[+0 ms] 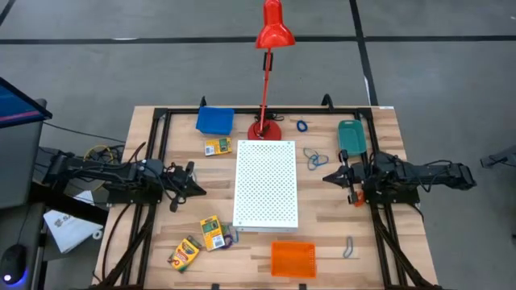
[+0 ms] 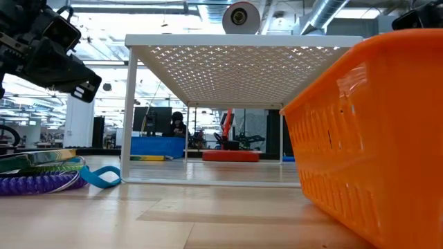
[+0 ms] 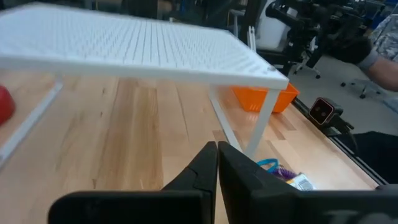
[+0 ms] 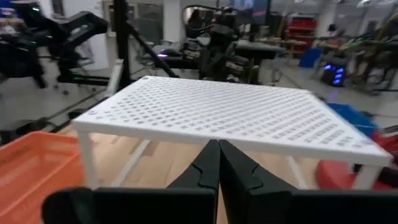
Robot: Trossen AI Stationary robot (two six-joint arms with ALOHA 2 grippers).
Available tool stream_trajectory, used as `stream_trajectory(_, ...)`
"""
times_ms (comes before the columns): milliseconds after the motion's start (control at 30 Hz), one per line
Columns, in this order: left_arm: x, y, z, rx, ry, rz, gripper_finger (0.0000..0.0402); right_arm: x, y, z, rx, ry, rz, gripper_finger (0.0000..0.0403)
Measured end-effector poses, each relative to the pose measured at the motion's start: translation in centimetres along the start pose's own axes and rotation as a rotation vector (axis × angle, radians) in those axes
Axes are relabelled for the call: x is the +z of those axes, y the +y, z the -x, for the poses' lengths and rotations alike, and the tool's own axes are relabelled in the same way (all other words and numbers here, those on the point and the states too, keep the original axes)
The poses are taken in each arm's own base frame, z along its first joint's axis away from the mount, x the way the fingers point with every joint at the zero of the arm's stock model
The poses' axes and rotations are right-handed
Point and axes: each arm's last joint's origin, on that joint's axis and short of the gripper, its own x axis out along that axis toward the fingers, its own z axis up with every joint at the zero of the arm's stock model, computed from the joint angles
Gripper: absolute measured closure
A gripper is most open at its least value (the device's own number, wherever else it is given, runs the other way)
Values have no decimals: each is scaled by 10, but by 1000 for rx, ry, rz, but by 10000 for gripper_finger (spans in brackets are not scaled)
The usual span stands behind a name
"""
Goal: Pick & Place Office Desk Supplies
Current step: Put the yellow crayon box into the green bin
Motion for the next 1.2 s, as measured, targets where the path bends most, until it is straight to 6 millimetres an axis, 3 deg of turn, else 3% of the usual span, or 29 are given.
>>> stream_trajectory(167,9,-1,0,-14,-91,35,394,3,-3,0,-46,-17,28,403)
stream_trajectory(300,18,-3,2,-49,-183,225,394,12,-4,1,-54,-119,-169,403)
stream_trajectory(433,24,-3,3,-67,-243,236,394,26,-3,4,-19,-265,-216,403)
stream_trajectory(567,27,-4,4,-69,-277,155,394,37,-2,7,17,-383,-196,403)
stream_trajectory(933,27,-6,3,-120,-261,100,394,41,3,9,43,-425,3,403)
stream_trajectory(1200,41,-3,3,2,-442,147,394,52,-2,15,-49,-553,14,403)
